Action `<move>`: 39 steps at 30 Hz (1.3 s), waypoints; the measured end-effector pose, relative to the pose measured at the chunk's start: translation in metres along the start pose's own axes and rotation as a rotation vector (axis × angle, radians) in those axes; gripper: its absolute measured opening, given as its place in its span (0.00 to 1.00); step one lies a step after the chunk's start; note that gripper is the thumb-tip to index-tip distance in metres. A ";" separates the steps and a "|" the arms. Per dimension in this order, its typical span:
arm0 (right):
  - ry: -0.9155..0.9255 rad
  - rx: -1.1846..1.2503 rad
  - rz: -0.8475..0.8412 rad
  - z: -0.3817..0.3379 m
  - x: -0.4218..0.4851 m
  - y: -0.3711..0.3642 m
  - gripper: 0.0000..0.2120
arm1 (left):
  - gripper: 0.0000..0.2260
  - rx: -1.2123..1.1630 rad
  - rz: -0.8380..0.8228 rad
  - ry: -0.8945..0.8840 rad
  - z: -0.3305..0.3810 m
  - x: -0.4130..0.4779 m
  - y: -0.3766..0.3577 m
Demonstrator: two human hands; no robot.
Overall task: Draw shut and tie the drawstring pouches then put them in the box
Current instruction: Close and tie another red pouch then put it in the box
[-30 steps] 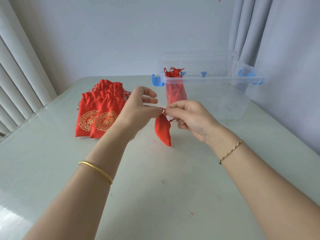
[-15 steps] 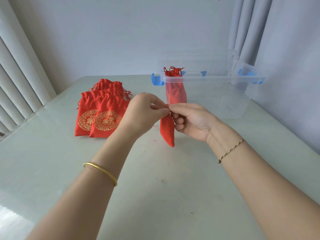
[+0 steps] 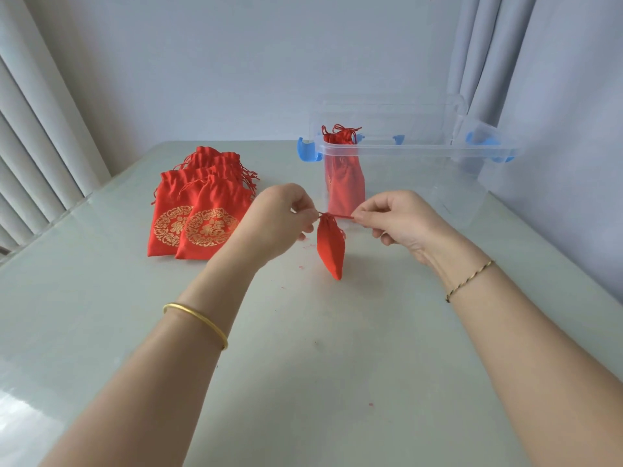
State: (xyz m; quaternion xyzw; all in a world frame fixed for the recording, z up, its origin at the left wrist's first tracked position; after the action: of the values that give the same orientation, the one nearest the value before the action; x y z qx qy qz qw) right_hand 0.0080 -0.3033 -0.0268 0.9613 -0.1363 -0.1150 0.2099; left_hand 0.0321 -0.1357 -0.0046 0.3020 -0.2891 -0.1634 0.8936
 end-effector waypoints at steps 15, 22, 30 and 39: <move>0.371 -0.364 0.240 -0.099 -0.025 0.029 0.08 | 0.02 -0.305 0.105 -0.066 0.049 0.032 0.039; 0.428 -0.281 0.579 -0.167 0.013 0.088 0.10 | 0.06 -0.253 0.156 0.026 0.028 0.048 0.051; 0.057 -0.727 0.118 -0.144 0.062 0.037 0.11 | 0.05 -0.249 0.152 0.080 0.007 0.056 0.049; -0.141 -0.868 -0.052 -0.130 0.064 0.015 0.13 | 0.06 -0.225 0.162 0.123 -0.015 0.051 0.053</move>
State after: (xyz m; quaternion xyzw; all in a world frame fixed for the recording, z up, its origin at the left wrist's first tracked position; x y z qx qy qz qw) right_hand 0.1006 -0.2877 0.0846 0.7769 -0.0652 -0.2324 0.5816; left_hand 0.0871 -0.1123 0.0407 0.1850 -0.2369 -0.1033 0.9481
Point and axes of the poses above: each hand's wrist, its own x-axis towards the middle knuckle, its own y-axis out of the back of the hand, z = x × y, the point moved 7 cm from there along x, towards the middle knuckle, and after that the axes turned 15 degrees about -y, right-handed, at the moved point
